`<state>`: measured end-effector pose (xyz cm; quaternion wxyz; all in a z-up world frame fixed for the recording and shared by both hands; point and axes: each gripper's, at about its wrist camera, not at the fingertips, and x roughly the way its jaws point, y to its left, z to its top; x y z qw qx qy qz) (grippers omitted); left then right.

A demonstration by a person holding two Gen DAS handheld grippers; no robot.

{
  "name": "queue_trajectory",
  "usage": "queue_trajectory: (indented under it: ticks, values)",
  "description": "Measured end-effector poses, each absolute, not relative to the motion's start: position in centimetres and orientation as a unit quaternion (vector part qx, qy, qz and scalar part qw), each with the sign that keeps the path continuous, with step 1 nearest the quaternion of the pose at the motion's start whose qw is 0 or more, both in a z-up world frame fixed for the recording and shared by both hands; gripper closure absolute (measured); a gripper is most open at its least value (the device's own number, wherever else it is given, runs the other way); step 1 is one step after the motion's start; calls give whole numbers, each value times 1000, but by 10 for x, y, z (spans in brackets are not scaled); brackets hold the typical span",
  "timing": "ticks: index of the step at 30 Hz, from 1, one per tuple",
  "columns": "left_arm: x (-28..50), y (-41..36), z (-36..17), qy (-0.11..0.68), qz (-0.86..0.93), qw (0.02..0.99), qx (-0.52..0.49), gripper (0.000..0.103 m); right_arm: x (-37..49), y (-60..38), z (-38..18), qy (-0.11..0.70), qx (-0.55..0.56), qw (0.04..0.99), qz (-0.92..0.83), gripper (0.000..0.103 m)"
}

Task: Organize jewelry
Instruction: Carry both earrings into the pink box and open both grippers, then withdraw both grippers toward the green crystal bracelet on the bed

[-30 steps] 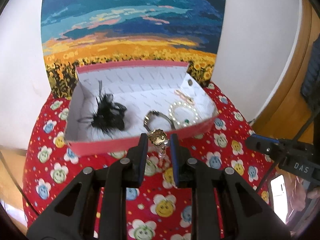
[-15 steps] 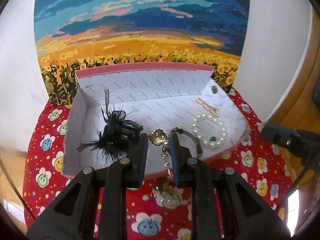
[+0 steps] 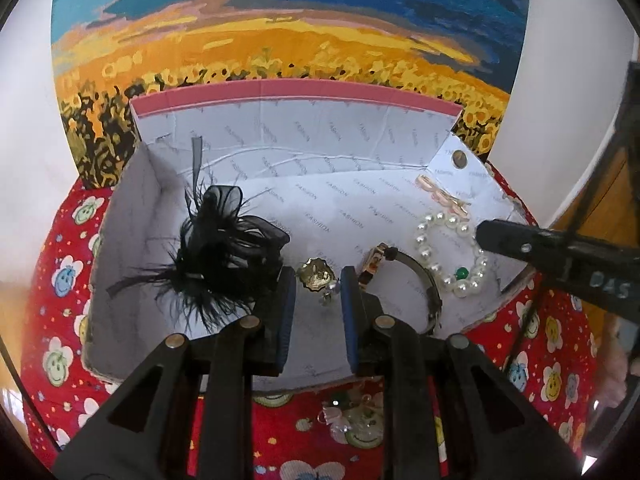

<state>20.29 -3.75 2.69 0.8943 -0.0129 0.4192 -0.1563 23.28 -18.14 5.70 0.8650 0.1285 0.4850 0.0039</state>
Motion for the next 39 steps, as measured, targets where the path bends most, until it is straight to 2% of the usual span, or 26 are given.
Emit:
queue_trajectory:
  ticks: [8,9,11,13,28,39]
  values:
    - [203,-37,27,423,-154,893,-14,86,240,-179,50,489,140,861,7,84]
    - [203,-37,28,424,-154,893,-14,81,240,-180,51,488,142,861,6,82]
    - [201,-36,30,422,-158,893,-18,70,238,-182,54,486,149,861,5,72]
    - [199,-36,34,419,-162,893,-22,62,235,-183,57,482,157,862,5,68]
    - [162,-26,67,401,-167,900,-12,59,187,-170,94,458,164,873,17,68]
    - [115,19,70,405,-117,906,-24,56,147,-142,99,457,176,871,36,68]
